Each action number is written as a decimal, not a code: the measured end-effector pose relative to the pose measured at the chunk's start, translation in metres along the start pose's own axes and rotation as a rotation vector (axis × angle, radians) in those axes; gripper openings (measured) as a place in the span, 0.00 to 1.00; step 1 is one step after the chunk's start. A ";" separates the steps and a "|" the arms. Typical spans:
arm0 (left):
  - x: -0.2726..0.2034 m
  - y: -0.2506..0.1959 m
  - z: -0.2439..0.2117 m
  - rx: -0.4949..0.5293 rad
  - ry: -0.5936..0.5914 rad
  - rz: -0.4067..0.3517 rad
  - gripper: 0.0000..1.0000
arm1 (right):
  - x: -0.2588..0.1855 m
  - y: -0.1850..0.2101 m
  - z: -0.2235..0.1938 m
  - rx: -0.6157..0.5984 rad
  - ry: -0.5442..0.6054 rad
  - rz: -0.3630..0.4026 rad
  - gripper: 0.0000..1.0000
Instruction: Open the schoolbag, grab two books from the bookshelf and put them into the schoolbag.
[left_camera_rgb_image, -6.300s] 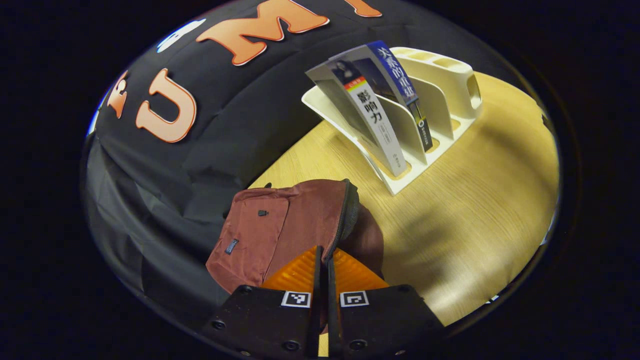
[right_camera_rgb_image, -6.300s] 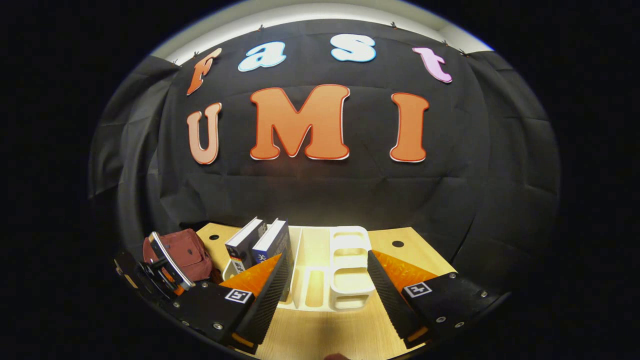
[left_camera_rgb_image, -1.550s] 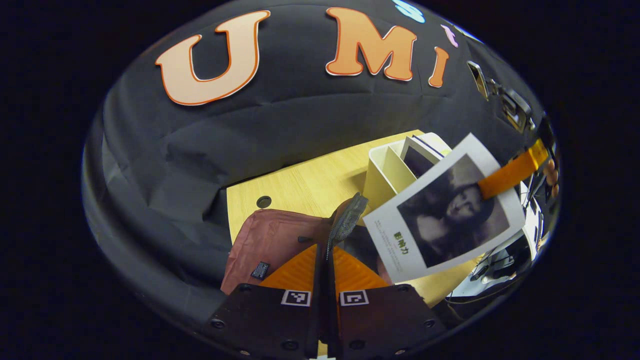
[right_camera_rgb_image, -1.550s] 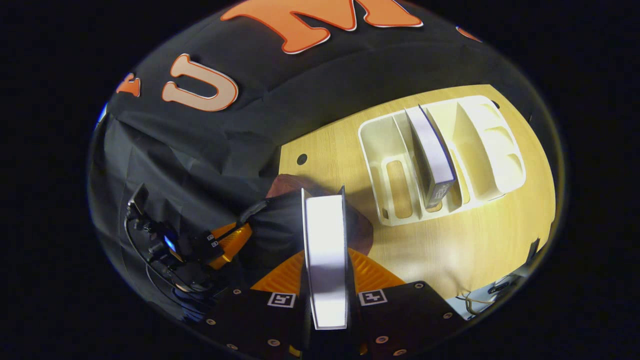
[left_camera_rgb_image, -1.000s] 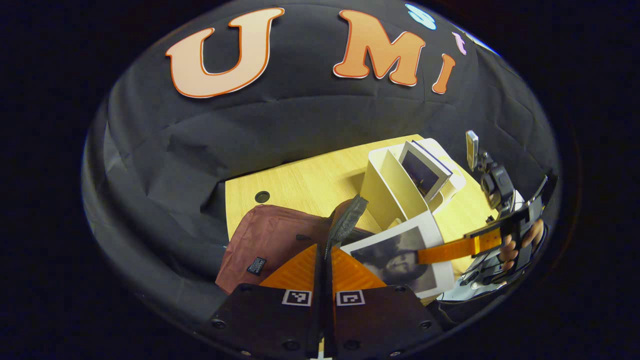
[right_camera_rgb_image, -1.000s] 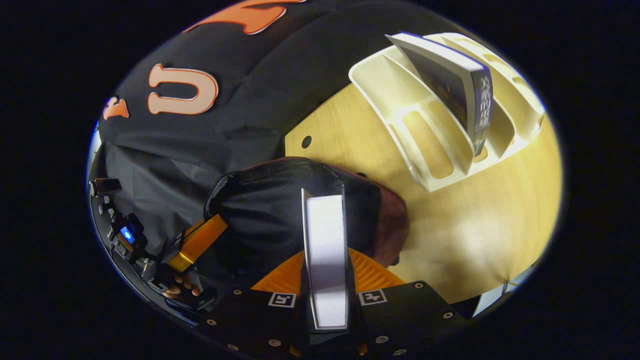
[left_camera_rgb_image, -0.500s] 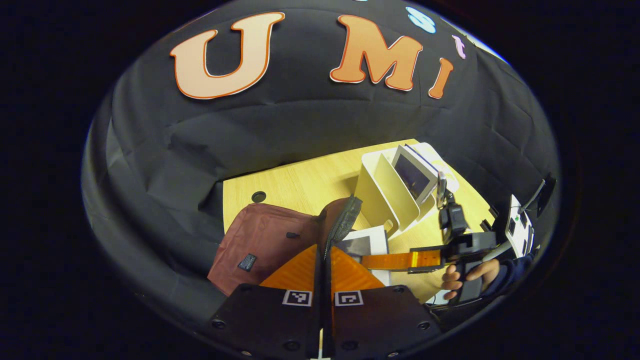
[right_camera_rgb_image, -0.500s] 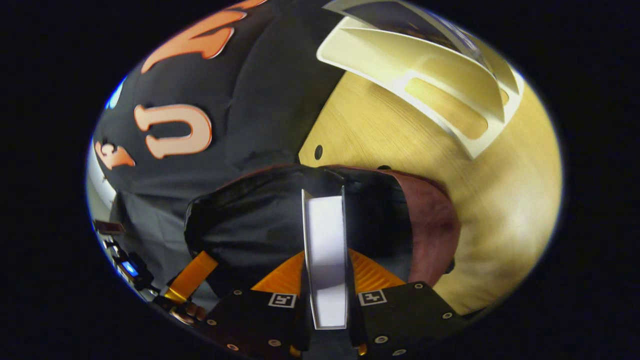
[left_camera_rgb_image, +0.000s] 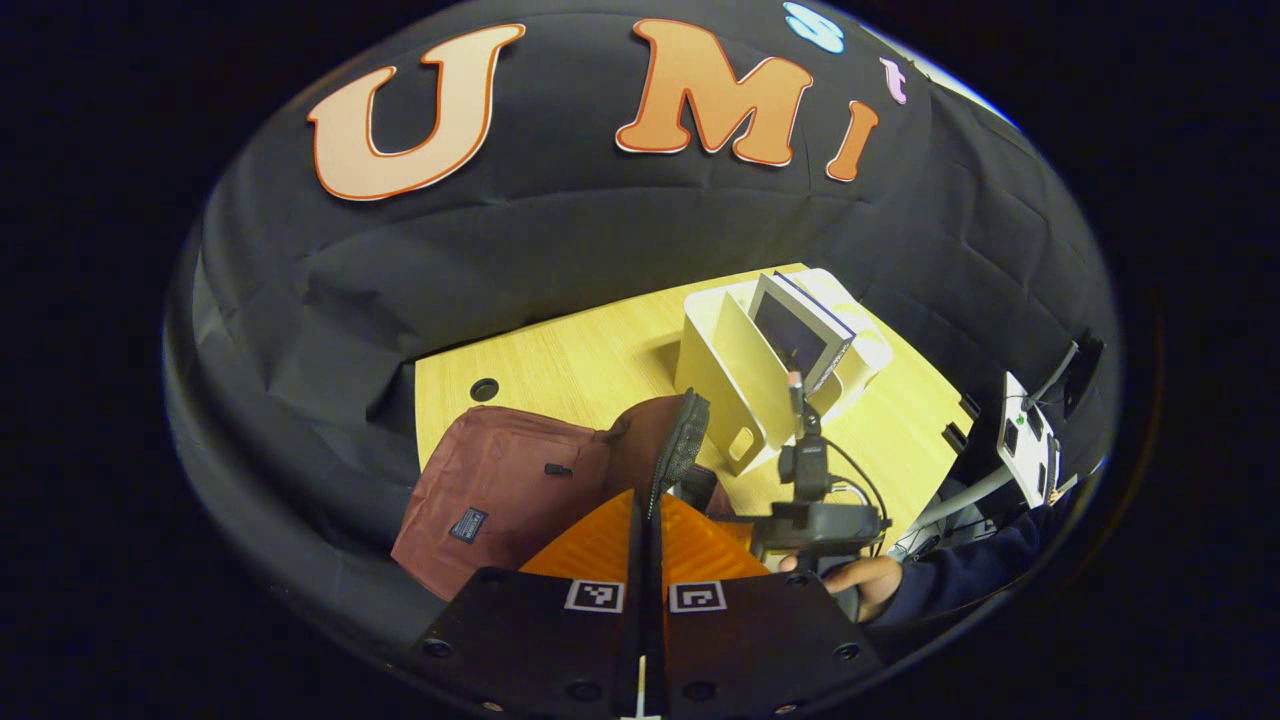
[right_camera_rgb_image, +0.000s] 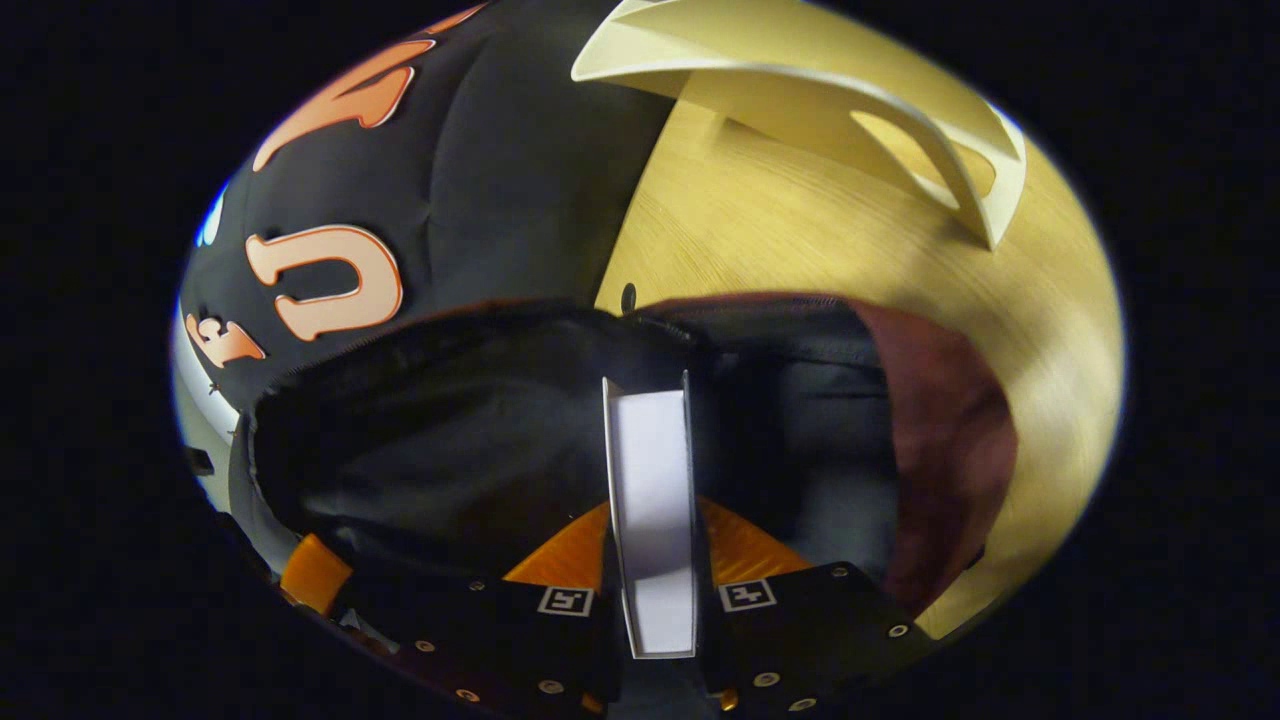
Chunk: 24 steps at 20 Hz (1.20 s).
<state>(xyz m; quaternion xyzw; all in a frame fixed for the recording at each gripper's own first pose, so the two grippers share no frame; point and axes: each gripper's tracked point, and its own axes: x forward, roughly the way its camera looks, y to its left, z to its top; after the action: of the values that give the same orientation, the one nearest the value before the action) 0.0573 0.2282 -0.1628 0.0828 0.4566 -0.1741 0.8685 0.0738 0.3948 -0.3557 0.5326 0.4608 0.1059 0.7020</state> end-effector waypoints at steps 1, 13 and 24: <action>0.003 -0.001 0.003 0.006 -0.004 0.003 0.02 | -0.003 0.006 -0.002 0.006 0.015 0.007 0.34; 0.015 0.020 0.011 0.016 -0.038 0.052 0.02 | -0.096 -0.029 0.057 -0.311 -0.012 -0.230 0.97; 0.025 0.011 0.006 0.026 -0.038 0.050 0.02 | -0.190 -0.021 0.119 -0.542 -0.062 -0.400 0.97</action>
<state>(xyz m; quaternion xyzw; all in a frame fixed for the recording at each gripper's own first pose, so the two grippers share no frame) 0.0787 0.2313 -0.1800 0.1024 0.4354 -0.1597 0.8800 0.0516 0.1871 -0.2709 0.2286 0.4898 0.0684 0.8386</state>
